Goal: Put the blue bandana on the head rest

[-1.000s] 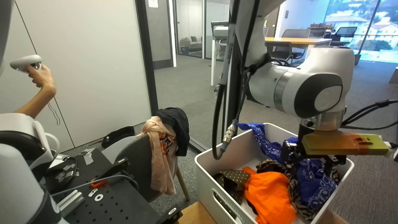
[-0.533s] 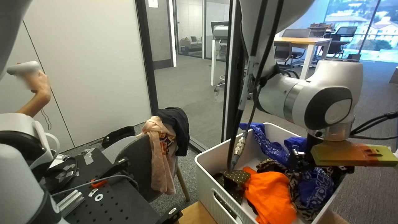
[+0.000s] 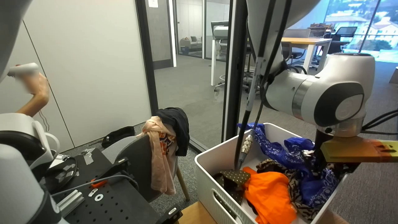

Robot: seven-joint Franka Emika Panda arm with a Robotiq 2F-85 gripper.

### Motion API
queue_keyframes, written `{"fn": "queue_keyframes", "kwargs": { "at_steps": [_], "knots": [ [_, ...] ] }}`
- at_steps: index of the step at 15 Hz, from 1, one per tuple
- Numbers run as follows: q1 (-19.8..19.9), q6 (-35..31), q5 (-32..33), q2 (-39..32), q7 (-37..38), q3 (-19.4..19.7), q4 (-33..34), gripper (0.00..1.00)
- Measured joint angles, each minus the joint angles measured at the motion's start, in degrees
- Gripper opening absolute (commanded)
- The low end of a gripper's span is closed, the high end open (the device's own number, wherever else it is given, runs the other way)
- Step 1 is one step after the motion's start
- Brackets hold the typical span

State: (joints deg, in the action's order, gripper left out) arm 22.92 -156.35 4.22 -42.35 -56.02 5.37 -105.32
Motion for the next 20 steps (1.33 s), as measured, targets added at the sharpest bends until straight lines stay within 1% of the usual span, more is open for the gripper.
{"fn": "queue_keyframes", "kwargs": {
  "at_steps": [3,5,6,7,13,17,20],
  "knots": [
    [0.48,0.18,0.0,-0.05,-0.01,-0.49,0.31,0.07],
    [0.8,0.5,0.0,-0.81,-0.01,-1.1,0.18,0.14],
    [0.9,0.6,0.0,-1.31,-0.01,-1.34,0.16,0.14],
    [0.93,0.67,0.0,-1.75,-0.01,-1.48,0.15,0.16],
    [0.92,2.13,0.0,-2.15,0.05,-1.84,0.05,0.13],
    [0.5,3.85,0.0,0.55,1.17,-1.76,-1.4,0.14],
    [-0.42,8.58,0.0,5.35,3.5,-1.72,-4.07,0.14]
  ]
}}
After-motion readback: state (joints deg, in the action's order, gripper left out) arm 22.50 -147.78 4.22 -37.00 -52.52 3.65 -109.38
